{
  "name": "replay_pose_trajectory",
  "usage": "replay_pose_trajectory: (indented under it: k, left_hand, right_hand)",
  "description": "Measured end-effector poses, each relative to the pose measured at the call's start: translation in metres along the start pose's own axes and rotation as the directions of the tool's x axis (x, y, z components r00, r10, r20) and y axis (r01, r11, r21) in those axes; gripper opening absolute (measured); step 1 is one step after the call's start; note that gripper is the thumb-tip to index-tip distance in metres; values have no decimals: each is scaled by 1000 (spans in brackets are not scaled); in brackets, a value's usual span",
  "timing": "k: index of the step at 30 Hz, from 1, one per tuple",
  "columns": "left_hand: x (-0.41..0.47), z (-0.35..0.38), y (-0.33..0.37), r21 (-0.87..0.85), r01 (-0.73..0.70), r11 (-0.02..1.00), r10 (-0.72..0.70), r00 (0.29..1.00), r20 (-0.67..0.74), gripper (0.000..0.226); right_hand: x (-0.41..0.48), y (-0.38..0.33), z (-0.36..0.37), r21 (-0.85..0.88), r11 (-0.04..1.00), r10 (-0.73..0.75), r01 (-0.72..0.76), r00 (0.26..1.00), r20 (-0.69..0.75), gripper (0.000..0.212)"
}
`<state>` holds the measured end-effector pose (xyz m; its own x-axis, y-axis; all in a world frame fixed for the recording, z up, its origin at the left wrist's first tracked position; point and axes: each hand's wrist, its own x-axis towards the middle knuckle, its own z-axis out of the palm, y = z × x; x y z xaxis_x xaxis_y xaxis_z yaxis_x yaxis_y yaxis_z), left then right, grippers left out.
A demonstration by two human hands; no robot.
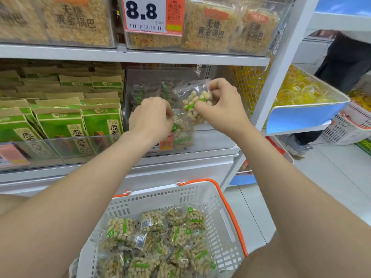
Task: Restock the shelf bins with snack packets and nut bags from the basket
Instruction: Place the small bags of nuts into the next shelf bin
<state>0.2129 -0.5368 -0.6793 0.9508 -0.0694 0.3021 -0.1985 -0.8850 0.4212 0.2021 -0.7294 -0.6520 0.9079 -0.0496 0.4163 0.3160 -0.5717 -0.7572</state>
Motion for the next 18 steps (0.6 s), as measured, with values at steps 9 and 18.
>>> replay_pose_trajectory:
  k: [9,18]
  left_hand:
    - [-2,3,-3,10,-27,1000,27,1000,4,22]
    - [-4,5,0,35,-21,999,21,1000,10,25]
  right_hand:
    - [4,15,-16,-324,894,-193,309,919,344,50]
    - [6,10,-13,-103,992,-57,70,990,131,37]
